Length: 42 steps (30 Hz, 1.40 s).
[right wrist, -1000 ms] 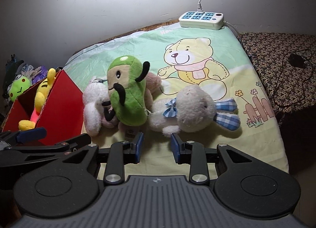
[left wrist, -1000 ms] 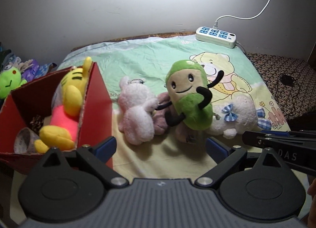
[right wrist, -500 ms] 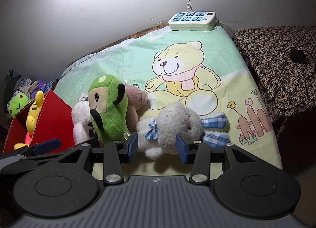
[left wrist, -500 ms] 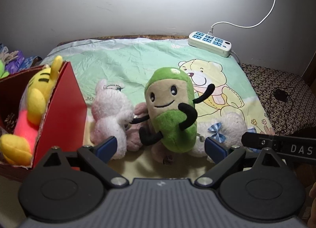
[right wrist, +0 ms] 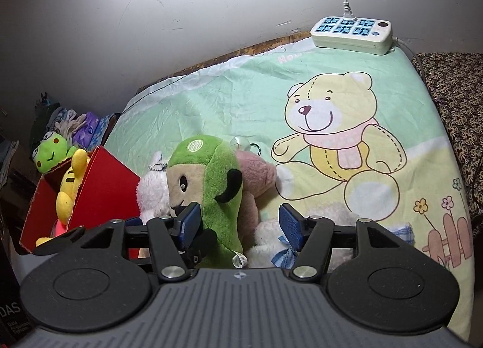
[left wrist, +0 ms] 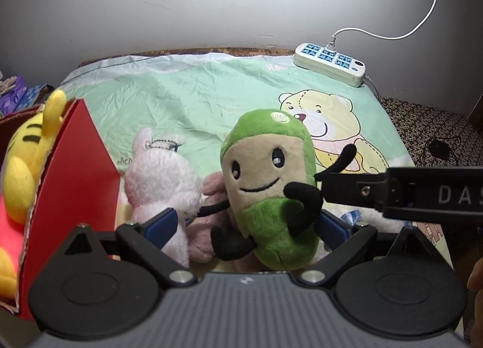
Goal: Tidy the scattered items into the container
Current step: 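Close the right tool fingers on the green bean-shaped plush, then lift the green plush with the right tool toward the red box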
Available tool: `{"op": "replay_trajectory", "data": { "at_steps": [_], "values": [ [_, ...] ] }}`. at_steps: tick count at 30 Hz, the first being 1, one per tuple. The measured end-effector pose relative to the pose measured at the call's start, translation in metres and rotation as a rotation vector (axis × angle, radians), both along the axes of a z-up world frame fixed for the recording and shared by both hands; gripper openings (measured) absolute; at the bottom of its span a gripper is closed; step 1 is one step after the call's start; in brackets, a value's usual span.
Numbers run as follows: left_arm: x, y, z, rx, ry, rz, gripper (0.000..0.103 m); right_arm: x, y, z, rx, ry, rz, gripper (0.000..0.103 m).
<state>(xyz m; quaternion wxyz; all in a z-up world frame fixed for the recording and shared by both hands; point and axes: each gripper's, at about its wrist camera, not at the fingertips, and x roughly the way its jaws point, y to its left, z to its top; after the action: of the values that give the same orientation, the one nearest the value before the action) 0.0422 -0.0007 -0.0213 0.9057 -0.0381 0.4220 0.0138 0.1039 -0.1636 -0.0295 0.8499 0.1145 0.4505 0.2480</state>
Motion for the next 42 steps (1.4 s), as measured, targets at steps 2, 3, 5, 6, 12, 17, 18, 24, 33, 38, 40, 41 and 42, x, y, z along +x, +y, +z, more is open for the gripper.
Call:
{"op": "replay_trajectory", "data": {
  "at_steps": [2,3,5,6,12,17,18,24,33,38,40,41,42],
  "values": [
    [0.005,-0.001,-0.003,0.008,0.0,-0.01,0.1,0.005,0.006,-0.003,0.011,-0.003,0.022,0.065],
    [0.007,0.0,-0.005,0.005,0.004,-0.014,0.101,0.009,0.008,-0.005,0.016,-0.006,0.03,0.066],
    [0.012,0.0,-0.009,-0.019,0.015,-0.025,0.101,0.014,0.011,-0.009,0.017,-0.01,0.028,0.066],
    [0.014,0.0,-0.01,-0.028,0.018,-0.029,0.1,0.017,0.012,-0.011,0.016,-0.005,0.033,0.066],
    [0.021,0.002,-0.013,-0.054,0.021,-0.042,0.09,0.024,0.019,-0.019,0.07,0.017,0.071,0.065],
    [0.026,0.001,-0.026,-0.069,0.08,-0.047,0.071,0.025,0.032,-0.026,0.124,0.067,0.14,0.06],
    [0.026,0.002,-0.026,-0.074,0.08,-0.045,0.07,0.024,0.033,-0.026,0.139,0.073,0.145,0.057],
    [0.02,-0.001,-0.021,-0.067,0.068,-0.066,0.066,0.022,0.027,-0.024,0.158,0.09,0.131,0.053],
    [-0.003,-0.021,-0.007,-0.022,0.046,-0.132,0.065,0.0,0.006,-0.011,0.186,0.112,0.083,0.052],
    [-0.019,-0.028,-0.003,-0.015,0.06,-0.155,0.066,-0.017,-0.002,-0.008,0.194,0.134,0.058,0.052],
    [-0.026,-0.03,-0.002,-0.012,0.066,-0.16,0.066,-0.023,-0.005,-0.008,0.199,0.146,0.048,0.052],
    [-0.029,-0.031,-0.002,-0.011,0.069,-0.161,0.066,-0.026,-0.006,-0.008,0.2,0.148,0.045,0.052],
    [-0.032,-0.032,-0.001,-0.009,0.071,-0.163,0.066,-0.03,-0.006,-0.007,0.199,0.148,0.043,0.052]
  ]
}}
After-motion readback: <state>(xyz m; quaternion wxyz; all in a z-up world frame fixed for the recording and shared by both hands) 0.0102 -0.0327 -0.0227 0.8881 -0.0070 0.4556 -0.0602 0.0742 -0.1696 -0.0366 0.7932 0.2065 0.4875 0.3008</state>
